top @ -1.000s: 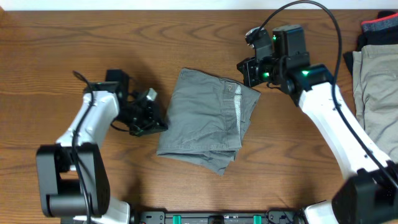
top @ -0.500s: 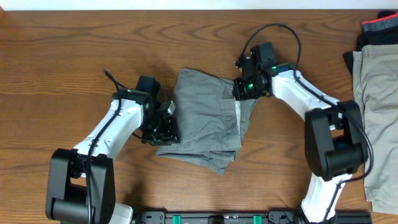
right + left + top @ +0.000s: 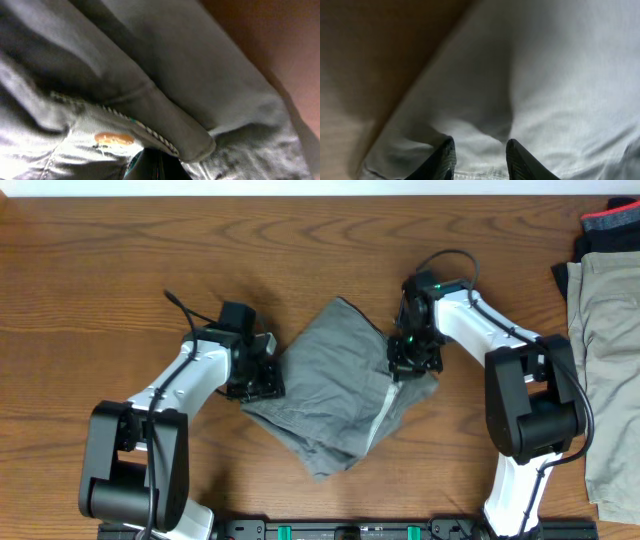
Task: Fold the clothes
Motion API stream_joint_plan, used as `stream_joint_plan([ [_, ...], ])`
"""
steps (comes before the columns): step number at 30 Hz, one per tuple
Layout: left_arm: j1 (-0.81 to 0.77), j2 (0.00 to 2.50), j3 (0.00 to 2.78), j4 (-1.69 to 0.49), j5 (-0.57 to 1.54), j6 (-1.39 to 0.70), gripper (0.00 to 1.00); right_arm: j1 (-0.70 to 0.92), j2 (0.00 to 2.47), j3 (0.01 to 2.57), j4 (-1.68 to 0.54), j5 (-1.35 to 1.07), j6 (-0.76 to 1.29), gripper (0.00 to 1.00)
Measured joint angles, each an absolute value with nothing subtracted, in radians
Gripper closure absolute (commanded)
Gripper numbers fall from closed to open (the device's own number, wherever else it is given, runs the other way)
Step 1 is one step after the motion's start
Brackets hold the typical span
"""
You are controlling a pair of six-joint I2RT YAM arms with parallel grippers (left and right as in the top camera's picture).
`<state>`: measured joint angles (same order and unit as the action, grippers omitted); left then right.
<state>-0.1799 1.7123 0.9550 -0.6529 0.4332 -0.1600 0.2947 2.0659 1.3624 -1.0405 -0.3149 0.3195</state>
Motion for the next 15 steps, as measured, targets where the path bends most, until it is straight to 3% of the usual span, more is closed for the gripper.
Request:
stream_joint_plan([
  [8,-0.089,1.713,0.957,-0.388,0.477,-0.179,0.64,0.416,2.058,1.351,-1.041,-0.312,0.361,0.99],
  [15,-0.082,1.717,1.095,-0.495,0.495,-0.195,0.59,0.439,1.977,1.332,-0.942,-0.254,0.356,0.99],
])
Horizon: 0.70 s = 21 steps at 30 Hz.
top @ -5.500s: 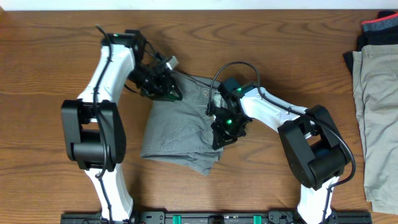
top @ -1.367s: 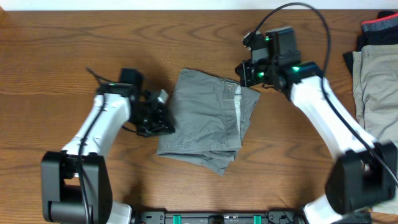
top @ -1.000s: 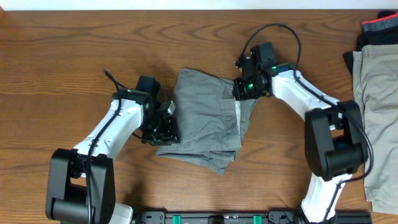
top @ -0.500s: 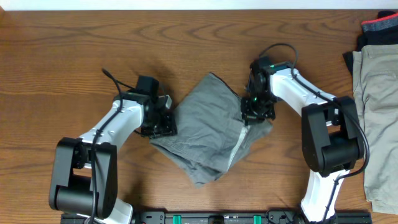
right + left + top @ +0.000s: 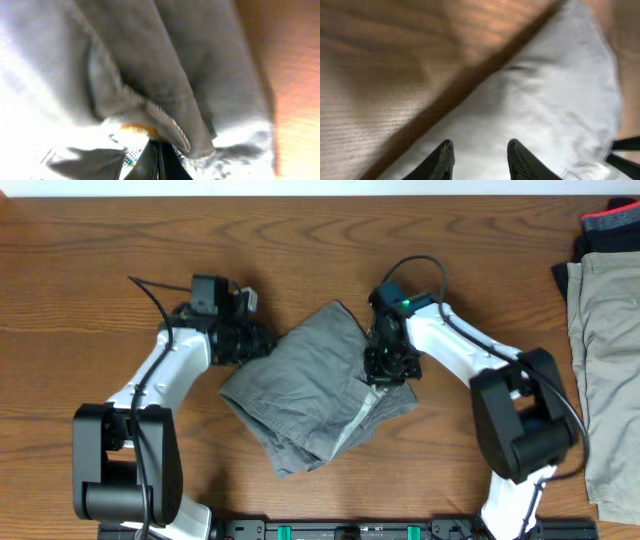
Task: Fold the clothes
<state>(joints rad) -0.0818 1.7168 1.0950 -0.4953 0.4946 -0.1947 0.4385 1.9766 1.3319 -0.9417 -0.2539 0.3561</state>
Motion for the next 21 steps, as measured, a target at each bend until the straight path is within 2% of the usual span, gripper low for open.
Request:
stream_joint_plan([
  [6,-0.067,1.715,1.353,-0.822,0.397,-0.207,0.59,0.425,1.854,1.332,-0.815,-0.314,0.126,0.98],
  [13,-0.039,1.636,1.407,-0.995,0.293,-0.206,0.58,0.425,1.869,1.332,-0.667,-0.46,-0.068,0.96],
  [21,-0.032,1.536,1.409,-1.159,0.269,-0.208,0.42,0.399,2.069,1.332,-0.562,-0.451,-0.124,0.99],
])
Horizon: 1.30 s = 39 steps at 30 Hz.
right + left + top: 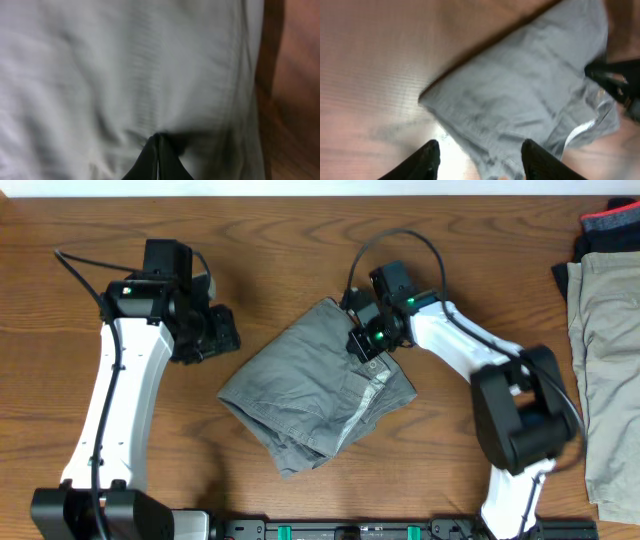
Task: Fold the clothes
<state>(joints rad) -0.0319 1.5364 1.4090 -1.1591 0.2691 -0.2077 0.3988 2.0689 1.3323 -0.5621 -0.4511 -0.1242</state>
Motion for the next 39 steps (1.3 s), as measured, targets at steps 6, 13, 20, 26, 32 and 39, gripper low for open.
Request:
stream_joint_plan([
  [6,-0.032,1.536,1.406,-1.215,0.262,-0.237,0.32,0.345,2.093,1.357,-0.601,-0.432,0.057,0.99],
  [13,-0.031,1.536,1.29,-1.151,0.263,-0.35,0.16,0.262,2.081,1.373,-0.688,-0.353,0.291,0.99],
  [20,-0.031,1.544,1.031,-0.838,0.426,-0.456,0.16,0.264,2.068,1.379,-0.767,-0.282,0.362,0.99],
  [26,-0.032,1.636,0.889,-0.587,0.615,-0.537,0.16,0.295,2.059,1.38,-0.77,-0.22,0.371,0.99],
  [32,-0.033,1.776,0.879,-0.528,0.799,-0.579,0.16,0.316,2.055,1.379,-0.772,-0.179,0.35,0.99],
  [39,-0.076,1.838,0.883,-0.458,0.941,-0.617,0.17,0.338,2.052,1.379,-0.775,-0.141,0.333,0.99],
])
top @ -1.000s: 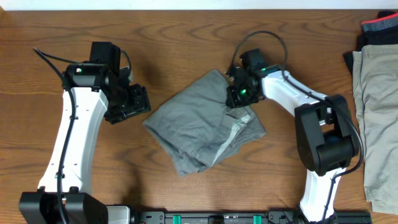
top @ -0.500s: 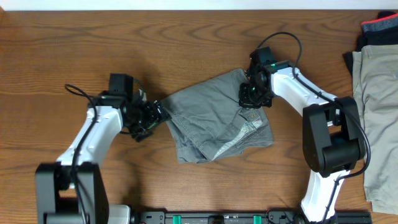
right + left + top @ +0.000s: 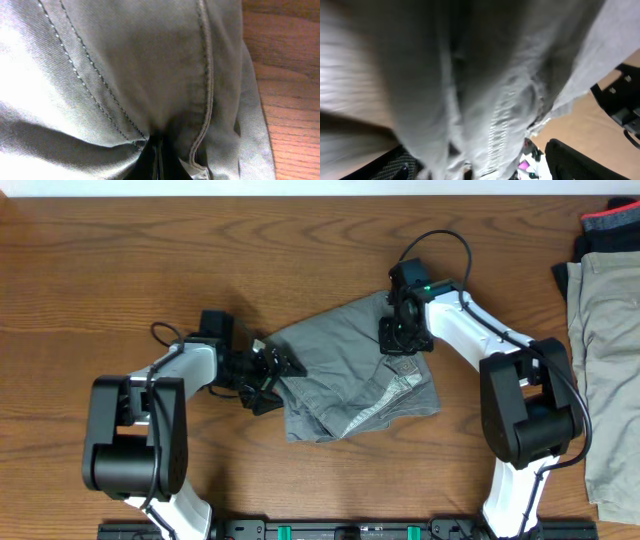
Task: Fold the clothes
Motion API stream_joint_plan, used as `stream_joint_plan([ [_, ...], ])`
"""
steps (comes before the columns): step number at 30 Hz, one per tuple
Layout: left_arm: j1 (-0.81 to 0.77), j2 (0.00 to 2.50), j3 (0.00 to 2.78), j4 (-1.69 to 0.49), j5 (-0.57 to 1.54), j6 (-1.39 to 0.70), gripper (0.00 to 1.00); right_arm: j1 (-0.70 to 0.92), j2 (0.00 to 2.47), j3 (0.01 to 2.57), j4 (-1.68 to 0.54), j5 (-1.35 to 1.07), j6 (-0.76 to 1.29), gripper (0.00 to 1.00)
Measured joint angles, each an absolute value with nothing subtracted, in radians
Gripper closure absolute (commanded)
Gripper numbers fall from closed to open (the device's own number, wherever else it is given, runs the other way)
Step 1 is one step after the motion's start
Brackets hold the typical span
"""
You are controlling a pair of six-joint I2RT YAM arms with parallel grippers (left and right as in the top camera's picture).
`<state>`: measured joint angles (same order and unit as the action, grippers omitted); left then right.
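Grey shorts [image 3: 340, 375] lie bunched in the middle of the wooden table [image 3: 110, 260], a zip and waistband seam showing on their lower right. My left gripper [image 3: 275, 372] is low at the shorts' left edge; in the left wrist view its fingers [image 3: 395, 165] stand wide apart, open, with blurred grey cloth [image 3: 485, 75] between them. My right gripper [image 3: 402, 338] sits on the shorts' upper right edge. In the right wrist view it [image 3: 157, 155] is shut on a stitched fold of the shorts [image 3: 125, 65].
A khaki garment [image 3: 605, 340] hangs over the table's right edge, with a dark garment with a red band [image 3: 605, 225] behind it. A black rail [image 3: 350, 530] runs along the front edge. Bare wood surrounds the shorts.
My left gripper was raised to the left of the shorts with nothing in it; now it is low at their left edge, open around cloth. The shorts are bunched narrower. The right gripper sits further right.
The shorts lay as a diamond with my left gripper at their left corner and the right one shut on their right side. Then they sat further left. Then the left gripper stood clear. Now it is back at the left edge, and the right still holds.
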<state>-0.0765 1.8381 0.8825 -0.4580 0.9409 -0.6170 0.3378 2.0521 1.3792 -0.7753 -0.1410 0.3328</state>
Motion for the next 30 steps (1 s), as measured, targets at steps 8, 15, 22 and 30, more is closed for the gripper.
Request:
stream_joint_plan([
  [8,-0.12,1.851,0.881,-0.334,0.934,-0.635,0.37,0.354,2.05,1.379,-0.781,-0.114,0.329,0.99],
  [15,-0.15,1.86,0.877,-0.226,0.871,-0.576,0.76,0.357,2.05,1.379,-0.786,-0.114,0.329,0.99],
  [22,-0.163,1.859,0.876,-0.205,0.883,-0.445,0.94,0.357,2.046,1.379,-0.797,-0.106,0.325,0.99],
  [30,-0.101,1.676,0.892,-0.143,0.947,-0.344,0.94,0.34,1.935,1.388,-0.851,-0.019,0.277,0.99],
])
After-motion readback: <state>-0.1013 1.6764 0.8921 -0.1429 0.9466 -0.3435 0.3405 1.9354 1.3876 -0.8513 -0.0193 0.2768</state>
